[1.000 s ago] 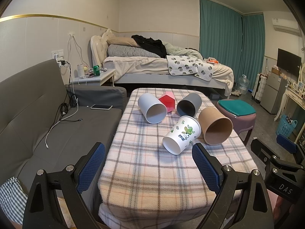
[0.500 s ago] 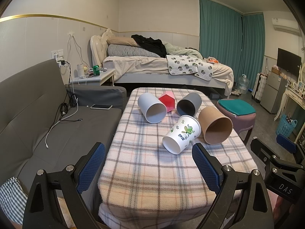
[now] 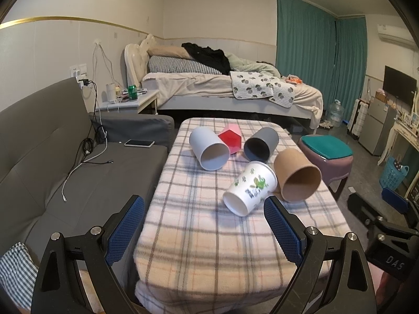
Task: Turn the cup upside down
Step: 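Reach the right gripper down to the grey cup lying on its side, then close the right gripper on the grey cup and lift it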
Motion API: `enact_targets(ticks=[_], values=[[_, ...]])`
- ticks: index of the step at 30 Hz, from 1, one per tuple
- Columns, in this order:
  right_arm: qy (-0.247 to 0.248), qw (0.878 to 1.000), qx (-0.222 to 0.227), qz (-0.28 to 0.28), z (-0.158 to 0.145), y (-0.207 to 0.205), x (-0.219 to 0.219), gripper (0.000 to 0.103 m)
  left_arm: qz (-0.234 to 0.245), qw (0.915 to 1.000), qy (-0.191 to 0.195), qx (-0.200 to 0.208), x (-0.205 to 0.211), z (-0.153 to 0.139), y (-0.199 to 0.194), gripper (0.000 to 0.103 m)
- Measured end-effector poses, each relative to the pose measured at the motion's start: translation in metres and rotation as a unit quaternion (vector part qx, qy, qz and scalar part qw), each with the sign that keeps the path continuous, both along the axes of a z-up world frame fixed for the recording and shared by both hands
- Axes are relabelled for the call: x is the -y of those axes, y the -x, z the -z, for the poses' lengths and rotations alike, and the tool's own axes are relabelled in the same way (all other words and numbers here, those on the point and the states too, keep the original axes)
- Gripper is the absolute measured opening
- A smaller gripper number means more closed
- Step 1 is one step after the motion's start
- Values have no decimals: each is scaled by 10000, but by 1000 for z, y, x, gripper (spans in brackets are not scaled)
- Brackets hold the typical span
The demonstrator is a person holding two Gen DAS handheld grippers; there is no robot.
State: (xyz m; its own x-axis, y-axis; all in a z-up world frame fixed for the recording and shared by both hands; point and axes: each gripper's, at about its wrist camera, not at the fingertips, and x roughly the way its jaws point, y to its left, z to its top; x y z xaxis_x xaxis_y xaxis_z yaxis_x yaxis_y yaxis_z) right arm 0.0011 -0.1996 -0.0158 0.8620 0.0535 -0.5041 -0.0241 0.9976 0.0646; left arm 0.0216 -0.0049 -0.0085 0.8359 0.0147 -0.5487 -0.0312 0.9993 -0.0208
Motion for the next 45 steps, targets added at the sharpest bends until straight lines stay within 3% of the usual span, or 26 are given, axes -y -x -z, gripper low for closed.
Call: enact_targets(ticks=[5, 12, 15, 18, 25, 30, 35, 42, 45], values=[[148, 9999, -9, -25, -32, -33, 5, 103, 5, 9999, -79, -108, 1, -15, -38, 95], [-66, 9983, -569, -110, -63, -124, 12, 103, -108, 9974, 429, -569, -10, -17, -104, 95], [-112, 9955, -921, -200, -63, -165, 6, 103, -101, 9971, 248, -716, -10, -13, -132, 95], [-254, 9890, -1430, -274, -53, -208, 0, 103, -126, 9964, 30, -841, -15, -5, -158, 95], [-287, 9716, -2345, -116, -13, -292, -12, 103, -85, 9968, -58, -796, -28, 5, -205, 95], [-512, 9547, -2930, 83, 20, -337, -15, 100, -130, 9963, 151, -831, -34, 11, -225, 95], [-514, 9437, -3263, 160, 45, -365, -21, 93, -32, 9952, 308, -924, -32, 20, -231, 95], [-774, 9302, -3588, 48, 69, -384, -28, 93, 37, 9943, 230, -1038, -27, 28, -230, 95], [-990, 9229, -3721, -28, 78, -389, -28, 82, 38, 9944, 209, -1035, -27, 28, -228, 95]])
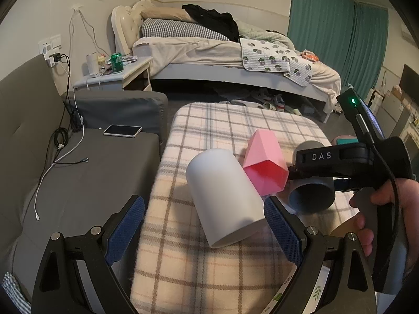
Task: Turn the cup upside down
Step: 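Close the right gripper on the grey cup and lift it, then carry the grey cup toward the left gripper and lower it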
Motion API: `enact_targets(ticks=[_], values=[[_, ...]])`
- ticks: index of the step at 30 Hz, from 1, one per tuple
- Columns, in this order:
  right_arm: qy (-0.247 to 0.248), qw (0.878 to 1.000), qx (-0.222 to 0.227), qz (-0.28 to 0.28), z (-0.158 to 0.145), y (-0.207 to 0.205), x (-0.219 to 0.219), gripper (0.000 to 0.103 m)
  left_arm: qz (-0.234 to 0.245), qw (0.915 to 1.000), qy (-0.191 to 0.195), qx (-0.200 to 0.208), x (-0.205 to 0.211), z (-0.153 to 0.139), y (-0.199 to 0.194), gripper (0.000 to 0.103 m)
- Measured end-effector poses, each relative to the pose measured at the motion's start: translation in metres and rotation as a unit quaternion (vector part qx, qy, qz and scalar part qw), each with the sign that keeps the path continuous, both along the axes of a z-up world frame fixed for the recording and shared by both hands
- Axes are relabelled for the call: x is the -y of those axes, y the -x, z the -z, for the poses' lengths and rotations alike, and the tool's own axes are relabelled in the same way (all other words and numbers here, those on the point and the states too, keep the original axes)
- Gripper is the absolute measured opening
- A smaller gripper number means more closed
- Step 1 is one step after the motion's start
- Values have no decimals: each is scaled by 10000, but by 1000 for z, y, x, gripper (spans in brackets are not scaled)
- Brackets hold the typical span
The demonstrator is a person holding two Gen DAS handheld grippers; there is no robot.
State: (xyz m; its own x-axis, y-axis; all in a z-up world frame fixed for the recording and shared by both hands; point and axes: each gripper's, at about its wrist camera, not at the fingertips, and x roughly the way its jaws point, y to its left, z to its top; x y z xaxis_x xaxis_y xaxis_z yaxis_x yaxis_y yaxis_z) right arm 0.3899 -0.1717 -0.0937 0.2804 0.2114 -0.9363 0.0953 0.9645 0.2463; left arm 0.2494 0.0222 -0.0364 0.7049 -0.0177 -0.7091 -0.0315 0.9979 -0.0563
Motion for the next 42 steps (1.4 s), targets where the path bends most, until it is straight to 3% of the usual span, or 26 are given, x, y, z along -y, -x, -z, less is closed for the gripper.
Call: enact_targets(ticks=[5, 12, 19, 25, 28, 32, 37, 42], values=[[-110, 9998, 158, 81, -7, 11, 6, 78, -22, 10000, -70, 53, 0, -5, 4, 95], [-248, 9963, 821, -111, -69, 51, 7, 71, -27, 9994, -101, 321, 6, -41, 34, 95], [-233, 9879, 1480, -412, -148, 122, 4, 71, -50, 9978, -242, 622, 5, -83, 92, 95], [-150, 9812, 1804, -664, -185, 203, 1, 71, -128, 9957, -405, 823, -8, -103, 147, 95], [-111, 9808, 1775, -797, -182, 243, -1, 71, -195, 9955, -415, 832, -15, -103, 171, 95], [-71, 9848, 1500, -875, -156, 277, -4, 71, -206, 9964, -335, 747, -19, -100, 189, 95], [-35, 9901, 951, -1034, -109, 298, -10, 71, -103, 9968, -351, 705, -11, -94, 194, 95], [-203, 9935, 317, -1071, -61, 287, -16, 71, -11, 9973, -479, 555, -4, -76, 189, 95]])
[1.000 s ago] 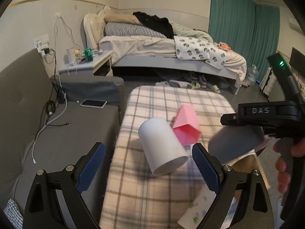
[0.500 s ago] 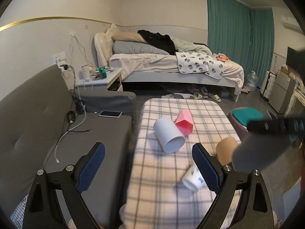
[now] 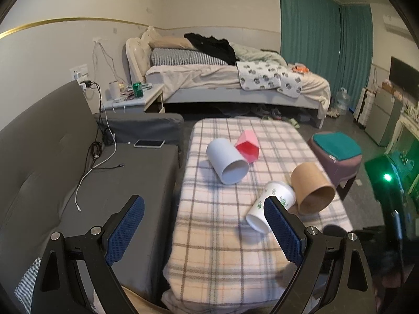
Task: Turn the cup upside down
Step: 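Carry the grey cup toward the left gripper and lower it, then grasp the grey cup with the left gripper while the right gripper releases it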
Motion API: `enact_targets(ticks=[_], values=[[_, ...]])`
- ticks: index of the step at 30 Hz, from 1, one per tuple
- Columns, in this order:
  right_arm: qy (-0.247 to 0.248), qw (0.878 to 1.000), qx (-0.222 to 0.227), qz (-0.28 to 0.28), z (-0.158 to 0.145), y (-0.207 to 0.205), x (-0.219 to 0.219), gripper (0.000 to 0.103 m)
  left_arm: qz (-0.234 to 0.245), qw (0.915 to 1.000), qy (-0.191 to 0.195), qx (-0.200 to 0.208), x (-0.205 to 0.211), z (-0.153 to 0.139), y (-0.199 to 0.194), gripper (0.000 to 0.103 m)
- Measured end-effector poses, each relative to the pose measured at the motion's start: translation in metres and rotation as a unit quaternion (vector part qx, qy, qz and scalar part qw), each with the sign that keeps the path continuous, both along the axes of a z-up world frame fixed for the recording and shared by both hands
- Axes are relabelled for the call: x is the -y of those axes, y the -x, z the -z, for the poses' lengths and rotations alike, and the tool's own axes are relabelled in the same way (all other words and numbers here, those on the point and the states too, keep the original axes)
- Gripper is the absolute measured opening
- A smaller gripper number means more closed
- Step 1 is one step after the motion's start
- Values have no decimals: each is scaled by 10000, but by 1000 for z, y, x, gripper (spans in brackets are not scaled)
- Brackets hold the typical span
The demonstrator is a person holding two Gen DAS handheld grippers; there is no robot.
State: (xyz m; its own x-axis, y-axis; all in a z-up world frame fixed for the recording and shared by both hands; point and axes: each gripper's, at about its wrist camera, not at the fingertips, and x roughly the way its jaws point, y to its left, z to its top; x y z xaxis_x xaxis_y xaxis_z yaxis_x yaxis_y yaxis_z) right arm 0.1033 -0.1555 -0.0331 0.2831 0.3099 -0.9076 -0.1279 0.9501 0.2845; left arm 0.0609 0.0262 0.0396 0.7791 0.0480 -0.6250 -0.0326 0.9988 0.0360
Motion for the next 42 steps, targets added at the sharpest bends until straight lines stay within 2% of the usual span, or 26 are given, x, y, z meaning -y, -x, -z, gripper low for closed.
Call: enact_targets(ticks=[3, 10, 15, 17, 19, 24, 30, 35, 39, 42], values=[[-16, 9999, -110, 119, 17, -17, -3, 71, -23, 9999, -49, -164, -2, 14, -6, 95], [159, 9991, 311, 218, 22, -53, -15, 72, -181, 9985, -133, -503, -15, 43, -23, 95], [276, 9969, 708, 213, 22, -54, -16, 72, -148, 9981, -118, -587, -12, 51, -28, 95], [299, 9950, 945, 150, 16, -51, -16, 74, -89, 9981, -126, -593, -8, 53, -27, 95], [349, 9913, 1265, 104, 5, -45, -15, 81, -33, 9981, -104, -602, -3, 53, -26, 95], [330, 9837, 1767, 45, -25, -32, -8, 82, 67, 9984, -106, -545, 10, 49, -19, 95], [310, 9740, 2217, 338, -47, 3, 23, 84, 260, 9988, 14, -410, 29, 48, -7, 95], [584, 9617, 2609, 599, -36, 42, 46, 84, 470, 9977, 173, -467, 51, 61, 1, 95], [581, 9578, 2693, 822, -17, 61, 63, 84, 666, 9960, 261, -532, 73, 77, 8, 95], [758, 9547, 2723, 931, -4, 66, 72, 85, 655, 9958, 381, -508, 83, 87, 11, 95]])
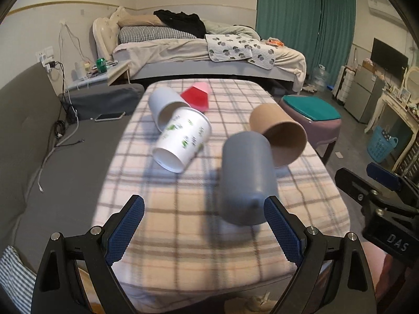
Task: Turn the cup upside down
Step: 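Grasp the grey cup with the left gripper while the right gripper releases it, then rotate the grey cup with the left gripper so its base faces up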
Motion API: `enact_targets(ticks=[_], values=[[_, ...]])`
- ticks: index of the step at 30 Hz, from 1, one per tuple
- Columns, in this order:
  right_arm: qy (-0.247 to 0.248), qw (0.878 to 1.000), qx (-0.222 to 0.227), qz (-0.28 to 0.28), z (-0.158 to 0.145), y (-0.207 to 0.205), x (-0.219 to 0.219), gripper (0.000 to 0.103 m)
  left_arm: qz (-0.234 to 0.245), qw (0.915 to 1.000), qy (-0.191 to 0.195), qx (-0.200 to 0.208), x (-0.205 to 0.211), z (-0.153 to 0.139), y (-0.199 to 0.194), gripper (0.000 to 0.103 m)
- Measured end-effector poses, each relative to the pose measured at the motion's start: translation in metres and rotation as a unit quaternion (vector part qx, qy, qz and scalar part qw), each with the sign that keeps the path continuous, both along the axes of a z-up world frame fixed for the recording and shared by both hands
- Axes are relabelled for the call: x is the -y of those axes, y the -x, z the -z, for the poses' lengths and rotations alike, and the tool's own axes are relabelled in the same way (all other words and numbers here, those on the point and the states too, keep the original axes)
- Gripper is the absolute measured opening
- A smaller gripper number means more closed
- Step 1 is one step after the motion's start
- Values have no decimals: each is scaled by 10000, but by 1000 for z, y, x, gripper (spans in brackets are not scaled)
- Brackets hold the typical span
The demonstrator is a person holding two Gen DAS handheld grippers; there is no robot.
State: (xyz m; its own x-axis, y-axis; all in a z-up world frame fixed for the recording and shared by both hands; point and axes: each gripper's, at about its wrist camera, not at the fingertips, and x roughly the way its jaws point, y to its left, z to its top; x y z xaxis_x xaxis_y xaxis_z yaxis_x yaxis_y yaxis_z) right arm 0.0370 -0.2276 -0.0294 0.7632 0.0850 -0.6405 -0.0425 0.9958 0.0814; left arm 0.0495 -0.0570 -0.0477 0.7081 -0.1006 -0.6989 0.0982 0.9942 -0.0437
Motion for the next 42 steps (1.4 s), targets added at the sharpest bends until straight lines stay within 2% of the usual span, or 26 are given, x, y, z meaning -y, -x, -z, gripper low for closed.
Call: enact_targets(ticks=[2, 7, 11, 18, 22, 26, 27, 29, 35, 42], values=[[95, 9999, -10, 132, 6, -1, 5, 90, -14, 10000, 90, -7, 5, 5, 0, 95], [19, 9998, -48, 188, 16, -8, 16, 91, -52, 9999, 147, 50, 17, 17, -2, 95], [10, 9997, -92, 226, 23, -15, 22, 96, -109, 9997, 214, 63, 18, 23, -9, 95], [-197, 9991, -192, 311, 30, -25, 32, 96, -3, 9998, 201, 53, 30, 34, -20, 95], [-322, 9981, -305, 423, 36, -29, 39, 96, 29, 9994, 357, -21, 32, 42, -27, 95], [-381, 9971, -377, 532, 38, -32, 45, 96, 75, 9995, 288, 90, 35, 44, -29, 93], [-390, 9970, -393, 537, 39, -33, 46, 96, 80, 9995, 295, 98, 35, 45, -29, 93], [-376, 9970, -422, 534, 40, -34, 45, 96, 110, 9993, 351, 121, 34, 45, -29, 73], [-332, 9973, -418, 500, 40, -34, 43, 96, 169, 9993, 320, 92, 33, 41, -28, 73], [-301, 9975, -380, 521, 38, -33, 40, 96, 117, 9998, 168, 3, 24, 16, -17, 73]])
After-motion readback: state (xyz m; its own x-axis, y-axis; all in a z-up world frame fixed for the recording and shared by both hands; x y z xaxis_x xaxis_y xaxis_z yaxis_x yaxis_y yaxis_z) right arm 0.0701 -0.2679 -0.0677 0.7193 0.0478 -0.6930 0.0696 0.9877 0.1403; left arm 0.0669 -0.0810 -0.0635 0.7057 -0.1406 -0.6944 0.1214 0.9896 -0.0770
